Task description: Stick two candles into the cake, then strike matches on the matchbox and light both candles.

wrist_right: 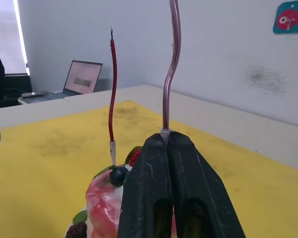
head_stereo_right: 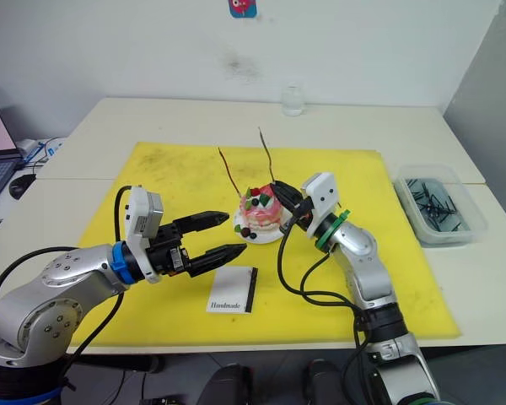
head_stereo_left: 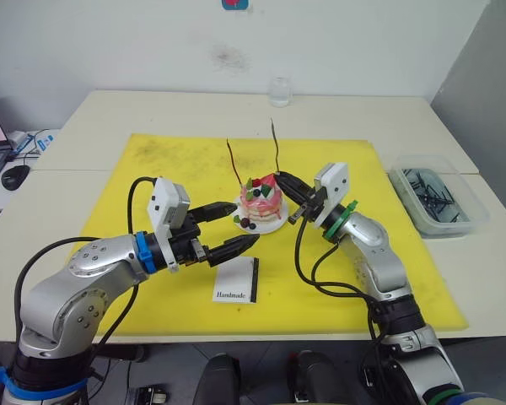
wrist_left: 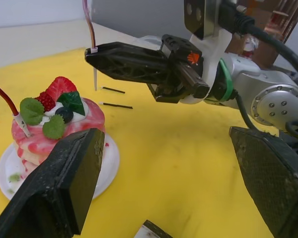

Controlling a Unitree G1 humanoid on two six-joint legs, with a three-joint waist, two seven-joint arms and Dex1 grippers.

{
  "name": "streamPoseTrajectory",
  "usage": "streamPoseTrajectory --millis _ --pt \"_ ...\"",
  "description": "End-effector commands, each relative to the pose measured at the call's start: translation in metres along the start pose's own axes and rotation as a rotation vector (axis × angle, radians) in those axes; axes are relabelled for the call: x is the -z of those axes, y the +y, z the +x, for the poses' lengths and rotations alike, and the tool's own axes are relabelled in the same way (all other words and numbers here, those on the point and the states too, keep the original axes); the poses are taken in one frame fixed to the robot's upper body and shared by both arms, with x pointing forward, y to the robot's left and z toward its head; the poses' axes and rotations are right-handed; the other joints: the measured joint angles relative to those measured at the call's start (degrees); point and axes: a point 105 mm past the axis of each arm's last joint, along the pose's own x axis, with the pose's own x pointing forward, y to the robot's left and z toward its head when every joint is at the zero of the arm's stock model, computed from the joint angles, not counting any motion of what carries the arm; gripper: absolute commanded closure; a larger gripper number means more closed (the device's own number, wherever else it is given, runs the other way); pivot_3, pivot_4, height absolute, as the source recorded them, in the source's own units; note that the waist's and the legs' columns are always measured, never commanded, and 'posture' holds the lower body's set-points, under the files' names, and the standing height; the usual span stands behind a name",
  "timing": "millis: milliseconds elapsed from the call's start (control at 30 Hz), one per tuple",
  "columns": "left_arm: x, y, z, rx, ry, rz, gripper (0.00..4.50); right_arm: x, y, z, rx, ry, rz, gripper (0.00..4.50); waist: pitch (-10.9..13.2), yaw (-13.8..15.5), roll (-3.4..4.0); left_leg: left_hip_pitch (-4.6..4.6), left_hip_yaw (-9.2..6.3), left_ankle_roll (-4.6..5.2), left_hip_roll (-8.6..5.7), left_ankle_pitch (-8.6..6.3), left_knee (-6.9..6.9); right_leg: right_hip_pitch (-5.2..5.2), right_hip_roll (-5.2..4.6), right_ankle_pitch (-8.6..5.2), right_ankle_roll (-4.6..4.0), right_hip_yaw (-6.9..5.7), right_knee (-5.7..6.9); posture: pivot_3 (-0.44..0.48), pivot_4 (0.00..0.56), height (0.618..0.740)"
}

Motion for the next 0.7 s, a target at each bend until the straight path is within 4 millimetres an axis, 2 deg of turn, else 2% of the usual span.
streamPoseTrajectory --millis 33,300,567,700 --pt "-0.012 -0.002 0.001 0.022 -0.019 0.043 0.0 -0.009 -0.003 0.006 0.019 -0.056 -0.04 4.46 0.0 0.0 0.0 0.0 0.0 0.0 0.0 0.0 0.0 0.0 0.0 0.0 0.0 0.0 0.0 0.0 0.15 0.74" --pt "-0.012 -0.003 0.002 0.035 -0.007 0.052 0.0 -0.001 -0.005 0.004 0.035 -0.042 -0.033 4.46 0.0 -0.01 0.0 0.0 0.02 0.0 0.02 0.0 0.0 0.0 -0.05 0.0 0.0 0.04 0.0 0.0 0.15 0.74" --pt "-0.008 -0.004 0.002 0.04 0.002 0.05 0.0 -0.001 0.004 0.006 0.012 -0.05 -0.013 4.46 0.01 -0.01 0.01 0.01 0.01 0.0 0.03 0.0 0.0 0.0 -0.04 0.0 0.0 0.03 0.01 0.0 0.15 0.74" --pt "-0.007 -0.005 0.001 0.05 0.01 0.051 0.0 0.007 0.007 0.004 0.005 -0.024 -0.017 4.46 0.01 -0.02 0.01 0.0 0.02 0.0 0.04 0.0 0.0 0.0 -0.06 0.0 0.0 0.05 0.0 0.0 0.15 0.74"
